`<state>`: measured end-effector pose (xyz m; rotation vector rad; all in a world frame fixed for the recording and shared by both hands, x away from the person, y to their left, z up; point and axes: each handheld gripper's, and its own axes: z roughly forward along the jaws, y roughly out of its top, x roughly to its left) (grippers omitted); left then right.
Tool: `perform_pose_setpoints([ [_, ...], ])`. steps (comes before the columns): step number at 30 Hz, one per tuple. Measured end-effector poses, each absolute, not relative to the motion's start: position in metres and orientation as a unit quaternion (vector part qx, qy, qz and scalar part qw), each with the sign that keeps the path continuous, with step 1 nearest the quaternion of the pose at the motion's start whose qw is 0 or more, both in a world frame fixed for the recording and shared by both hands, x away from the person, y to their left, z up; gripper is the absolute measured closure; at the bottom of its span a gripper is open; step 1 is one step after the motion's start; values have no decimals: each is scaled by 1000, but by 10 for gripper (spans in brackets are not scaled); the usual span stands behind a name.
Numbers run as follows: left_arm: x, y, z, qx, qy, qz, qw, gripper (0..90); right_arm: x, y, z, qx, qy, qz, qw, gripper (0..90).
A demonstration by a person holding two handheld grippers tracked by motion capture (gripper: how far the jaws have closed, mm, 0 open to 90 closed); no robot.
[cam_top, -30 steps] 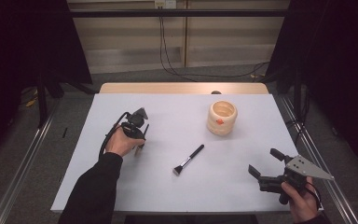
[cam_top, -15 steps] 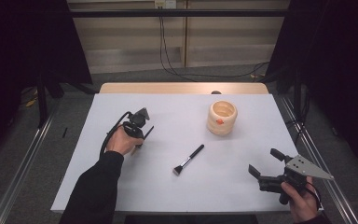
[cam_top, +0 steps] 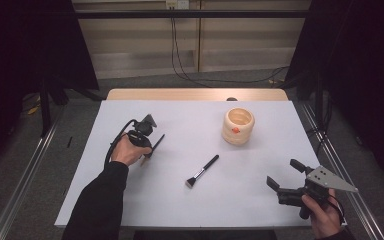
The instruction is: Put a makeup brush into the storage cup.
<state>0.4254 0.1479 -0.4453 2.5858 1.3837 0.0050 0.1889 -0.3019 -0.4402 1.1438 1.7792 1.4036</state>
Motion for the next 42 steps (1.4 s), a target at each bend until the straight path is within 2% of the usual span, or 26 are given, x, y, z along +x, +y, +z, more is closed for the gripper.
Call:
perform_pose_setpoints([
  [24, 418, 161, -431, 865, 478, -3, 151, 834, 189, -301, -440, 432, 668, 527, 300, 0],
  [42, 398, 167, -421, 860, 452, 6, 236, 834, 188, -302, -440, 427, 670, 529, 298, 0],
])
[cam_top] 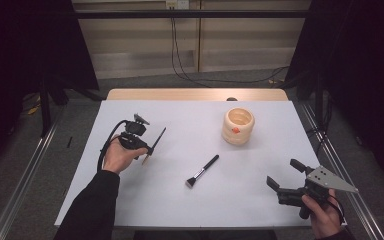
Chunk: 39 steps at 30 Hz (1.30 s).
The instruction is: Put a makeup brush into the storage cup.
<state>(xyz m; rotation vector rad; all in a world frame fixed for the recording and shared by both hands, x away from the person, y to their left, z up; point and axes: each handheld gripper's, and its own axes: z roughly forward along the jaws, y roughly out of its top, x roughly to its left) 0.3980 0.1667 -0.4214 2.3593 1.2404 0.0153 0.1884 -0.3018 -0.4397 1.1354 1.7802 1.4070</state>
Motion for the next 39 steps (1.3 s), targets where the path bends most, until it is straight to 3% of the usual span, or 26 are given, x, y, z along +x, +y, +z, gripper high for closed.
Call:
perform_pose_setpoints([
  [39, 356, 188, -389, 759, 403, 131, 495, 834, 188, -301, -439, 426, 666, 535, 297, 0],
])
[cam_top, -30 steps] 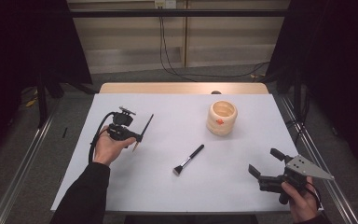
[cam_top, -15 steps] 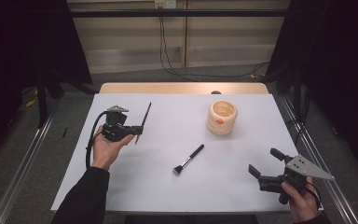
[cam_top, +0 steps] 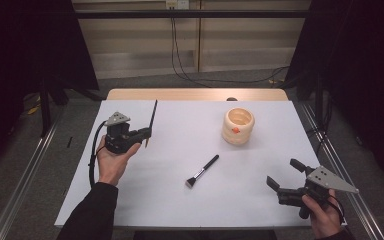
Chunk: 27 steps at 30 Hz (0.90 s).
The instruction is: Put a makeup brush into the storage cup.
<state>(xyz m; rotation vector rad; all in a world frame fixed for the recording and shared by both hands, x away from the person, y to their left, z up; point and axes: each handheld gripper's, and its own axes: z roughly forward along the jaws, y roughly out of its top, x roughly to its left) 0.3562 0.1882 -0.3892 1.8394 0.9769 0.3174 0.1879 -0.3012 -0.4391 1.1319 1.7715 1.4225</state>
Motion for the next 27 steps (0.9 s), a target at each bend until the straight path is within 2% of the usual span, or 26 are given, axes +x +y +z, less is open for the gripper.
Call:
perform_pose_setpoints([
  [12, 342, 193, -381, 731, 379, 163, 543, 834, 188, -301, -439, 422, 666, 539, 296, 0],
  [19, 337, 197, -379, 707, 371, 155, 582, 834, 188, -301, -439, 422, 664, 541, 297, 0],
  [27, 331, 196, -375, 709, 359, 165, 584, 834, 188, -301, -439, 423, 664, 541, 297, 0],
])
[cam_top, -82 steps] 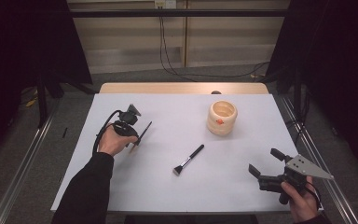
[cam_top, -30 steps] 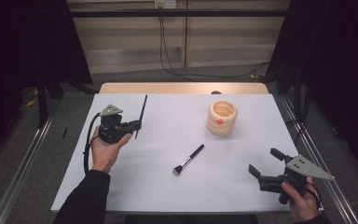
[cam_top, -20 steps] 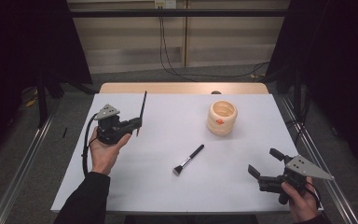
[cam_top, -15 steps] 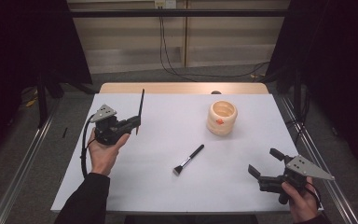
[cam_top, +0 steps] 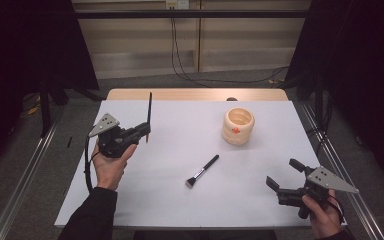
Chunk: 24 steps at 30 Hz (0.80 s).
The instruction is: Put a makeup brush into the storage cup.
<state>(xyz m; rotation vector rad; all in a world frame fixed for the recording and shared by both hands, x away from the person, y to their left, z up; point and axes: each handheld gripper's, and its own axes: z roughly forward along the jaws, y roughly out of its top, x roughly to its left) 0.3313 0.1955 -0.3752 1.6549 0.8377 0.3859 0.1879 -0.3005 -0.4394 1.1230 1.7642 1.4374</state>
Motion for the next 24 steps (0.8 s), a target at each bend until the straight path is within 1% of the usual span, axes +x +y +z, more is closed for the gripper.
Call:
perform_pose_setpoints([
  [4, 328, 193, -374, 718, 342, 154, 586, 834, 188, -301, -439, 422, 664, 540, 299, 0],
  [15, 313, 186, -366, 719, 315, 147, 602, 834, 187, -301, -439, 424, 663, 541, 296, 0],
  [24, 305, 167, -363, 726, 287, 123, 612, 834, 187, -301, -439, 422, 664, 541, 297, 0],
])
